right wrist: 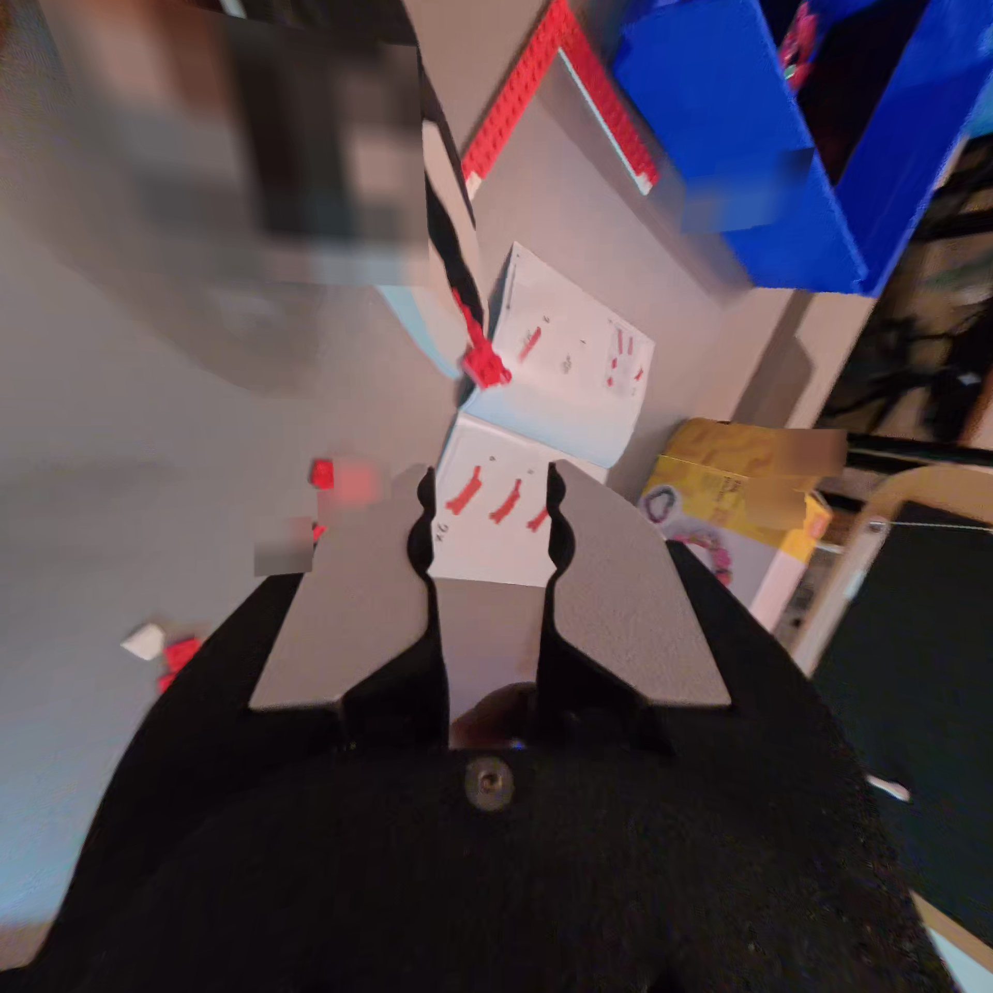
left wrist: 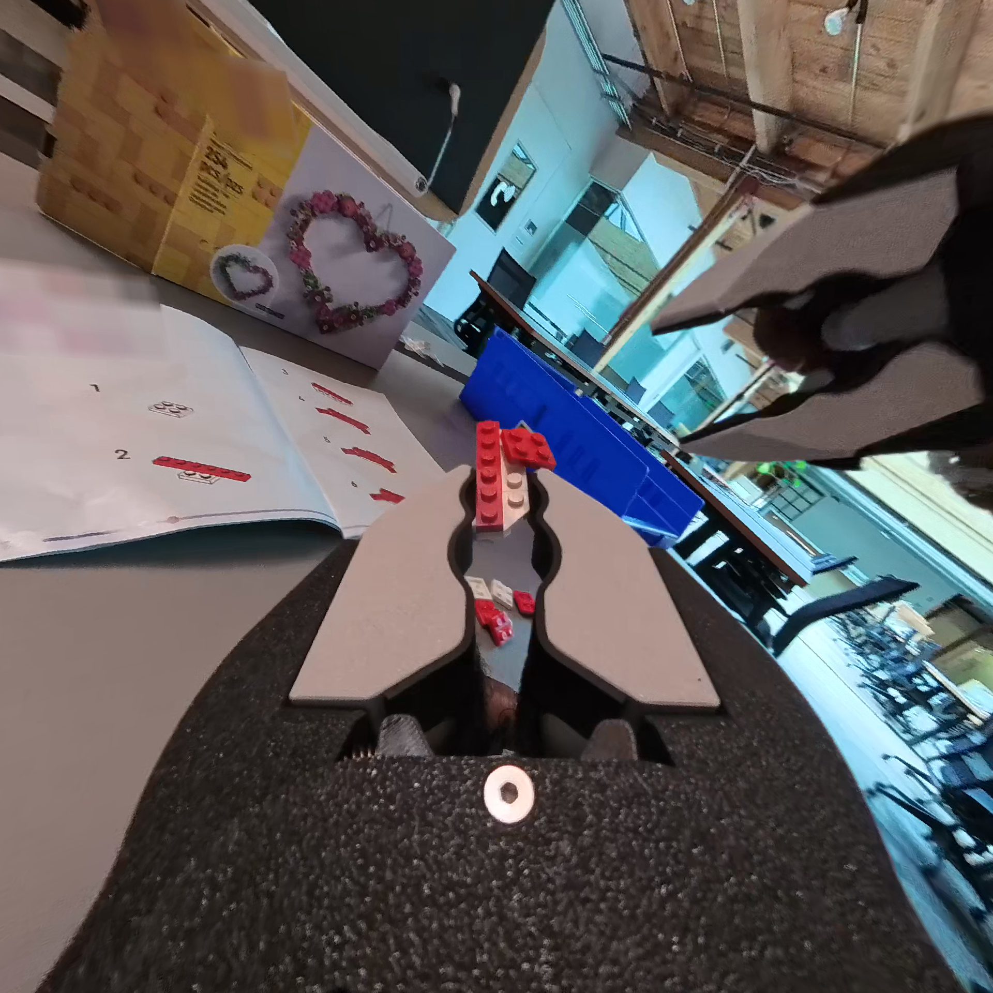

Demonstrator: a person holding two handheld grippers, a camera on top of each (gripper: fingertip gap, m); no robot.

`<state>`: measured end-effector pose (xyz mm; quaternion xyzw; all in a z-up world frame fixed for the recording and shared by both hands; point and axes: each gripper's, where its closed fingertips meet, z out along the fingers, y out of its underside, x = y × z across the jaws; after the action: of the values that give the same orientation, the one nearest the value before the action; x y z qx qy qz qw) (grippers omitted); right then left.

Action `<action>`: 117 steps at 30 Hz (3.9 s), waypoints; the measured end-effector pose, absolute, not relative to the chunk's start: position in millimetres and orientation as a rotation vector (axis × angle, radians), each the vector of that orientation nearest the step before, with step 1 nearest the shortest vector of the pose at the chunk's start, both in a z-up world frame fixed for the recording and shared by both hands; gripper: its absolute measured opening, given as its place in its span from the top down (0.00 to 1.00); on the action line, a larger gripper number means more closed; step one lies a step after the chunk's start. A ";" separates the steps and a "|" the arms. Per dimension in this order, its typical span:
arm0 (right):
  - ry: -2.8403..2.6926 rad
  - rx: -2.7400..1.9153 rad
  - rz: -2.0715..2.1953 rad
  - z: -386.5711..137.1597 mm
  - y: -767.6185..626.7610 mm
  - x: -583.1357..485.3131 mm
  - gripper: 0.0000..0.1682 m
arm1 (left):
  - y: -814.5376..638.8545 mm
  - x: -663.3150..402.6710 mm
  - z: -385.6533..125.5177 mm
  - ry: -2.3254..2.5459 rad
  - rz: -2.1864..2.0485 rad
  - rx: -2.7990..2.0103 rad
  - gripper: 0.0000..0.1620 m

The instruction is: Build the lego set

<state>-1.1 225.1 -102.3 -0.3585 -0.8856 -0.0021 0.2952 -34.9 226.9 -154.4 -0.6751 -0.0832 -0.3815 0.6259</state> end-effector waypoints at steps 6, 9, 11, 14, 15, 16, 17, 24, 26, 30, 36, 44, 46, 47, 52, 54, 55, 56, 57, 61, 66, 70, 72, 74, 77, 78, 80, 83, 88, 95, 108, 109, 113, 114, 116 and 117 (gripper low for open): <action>-2.279 -0.609 -0.038 -104.1 218.6 7.5 0.78 | 219.0 -26.1 -139.4 -0.138 -0.968 -1.545 0.90; -2.217 -0.461 -0.008 -99.9 204.7 -0.6 0.78 | 213.0 -18.7 -132.0 -0.099 -1.004 -1.550 0.90; -2.203 -0.378 0.000 -98.8 197.8 -2.6 0.79 | 209.0 -13.5 -127.1 -0.082 -1.048 -1.554 0.90; -2.214 -0.306 0.007 -100.7 191.4 -3.5 0.80 | 204.0 -7.6 -118.2 -0.067 -1.105 -1.542 0.90; -2.213 -0.294 0.008 -100.8 190.8 -3.8 0.80 | 202.7 -6.0 -115.7 -0.059 -1.109 -1.538 0.90; -2.213 -0.284 0.011 -100.8 190.5 -4.1 0.80 | 201.3 -4.4 -113.5 -0.048 -1.111 -1.534 0.90; -2.219 -0.281 0.015 -101.2 190.4 -4.1 0.80 | 199.9 -2.3 -111.9 -0.036 -1.116 -1.533 0.90; -2.258 -0.245 0.005 -106.1 188.0 -4.9 0.84 | 195.3 4.4 -109.1 0.025 -1.086 -1.539 0.90; -2.263 -0.220 -0.006 -106.6 185.3 -6.0 0.87 | 194.9 5.2 -109.7 0.037 -1.077 -1.545 0.90; -2.278 -0.182 -0.047 -107.5 184.0 -6.1 0.90 | 193.7 4.1 -108.9 0.041 -1.069 -1.539 0.90; -2.262 -0.187 -0.105 -101.6 183.5 -9.5 0.90 | 192.2 -0.1 -102.3 0.057 -1.008 -1.505 0.90; -2.182 -0.135 -0.254 -98.3 184.7 -12.8 0.91 | 191.1 -3.8 -98.5 0.084 -0.901 -1.480 0.90; -2.178 -0.127 -0.254 -95.5 183.4 -11.1 0.92 | 189.2 -2.3 -95.2 0.089 -0.911 -1.461 0.90; -2.173 -0.128 -0.252 -94.0 182.9 -10.7 0.92 | 188.5 -1.9 -93.7 0.088 -0.917 -1.456 0.90; -2.149 -0.131 -0.263 -90.3 181.7 -8.4 0.93 | 186.9 0.6 -90.7 0.096 -0.958 -1.440 0.90; -2.162 -0.148 -0.258 -92.8 182.6 -6.4 0.92 | 187.8 2.7 -93.1 0.092 -0.981 -1.455 0.90; -2.161 -0.134 -0.279 -93.9 183.2 -5.8 0.92 | 188.3 3.3 -94.2 0.094 -0.983 -1.461 0.90; -2.161 -0.123 -0.298 -95.0 183.8 -5.4 0.92 | 188.7 4.0 -95.4 0.095 -0.983 -1.467 0.90; -2.155 -0.127 -0.303 -95.1 184.4 -5.3 0.92 | 188.6 4.5 -95.3 0.089 -0.995 -1.466 0.90; -2.134 -0.171 -0.270 -92.8 185.4 -5.1 0.92 | 188.1 6.7 -92.5 0.048 -1.105 -1.442 0.90; -2.097 -0.172 -0.252 -88.6 183.8 -5.4 0.93 | 186.3 6.4 -88.3 0.069 -1.084 -1.405 0.90; -2.131 -0.142 -0.277 -98.5 184.2 1.2 0.94 | 173.5 28.9 -87.0 0.261 -1.276 -1.441 0.61; -2.123 -0.129 -0.281 -102.8 181.3 1.5 0.94 | 175.8 29.6 -92.6 0.283 -1.289 -1.482 0.66; -2.115 -0.184 -0.234 -101.3 180.1 0.9 0.94 | 173.8 28.2 -92.4 0.305 -1.307 -1.448 0.68; -2.094 -0.217 -0.224 -98.7 183.8 2.4 0.94 | 169.4 26.7 -95.7 0.416 -1.283 -1.438 0.67; -2.091 -0.240 -0.211 -99.0 184.6 3.4 0.94 | 172.0 23.3 -99.7 0.449 -1.214 -1.449 0.72; -2.101 -0.303 -0.159 -101.6 184.3 5.8 0.94 | 175.9 16.0 -101.6 0.492 -1.074 -1.439 0.79; -2.085 -0.377 -0.093 -100.5 184.0 6.0 0.94 | 175.3 16.0 -107.0 0.617 -0.882 -1.442 0.84; -2.094 -0.414 -0.071 -103.8 184.8 7.5 0.94 | 178.3 15.7 -107.3 0.598 -0.849 -1.438 0.87; -2.103 -0.384 -0.163 -113.2 188.9 9.1 0.94 | 182.3 15.3 -116.9 0.582 -0.888 -1.488 0.89; -2.080 -0.398 -0.175 -113.1 190.4 8.9 0.94 | 183.6 14.5 -120.6 0.591 -0.844 -1.501 0.89; -2.080 -0.378 -0.193 -113.9 190.3 9.2 0.94 | 183.7 14.8 -120.8 0.594 -0.830 -1.503 0.89; -2.101 -0.267 -0.241 -119.7 183.9 10.4 0.94 | 181.4 19.3 -121.7 0.611 -0.833 -1.509 0.89; -2.108 -0.259 -0.240 -121.0 182.3 10.6 0.95 | 181.1 20.2 -121.9 0.611 -0.833 -1.508 0.89; -2.109 -0.309 -0.223 -120.2 183.7 10.4 0.95 | 182.1 19.9 -122.5 0.597 -0.833 -1.505 0.89; -2.105 -0.340 -0.196 -118.8 183.9 10.2 0.95 | 182.1 19.6 -121.8 0.591 -0.842 -1.499 0.89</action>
<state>10.2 183.9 -118.8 -0.1392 -0.8627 -0.0802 0.4796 19.6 182.1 -121.8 -0.6506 0.2563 -0.3652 0.6145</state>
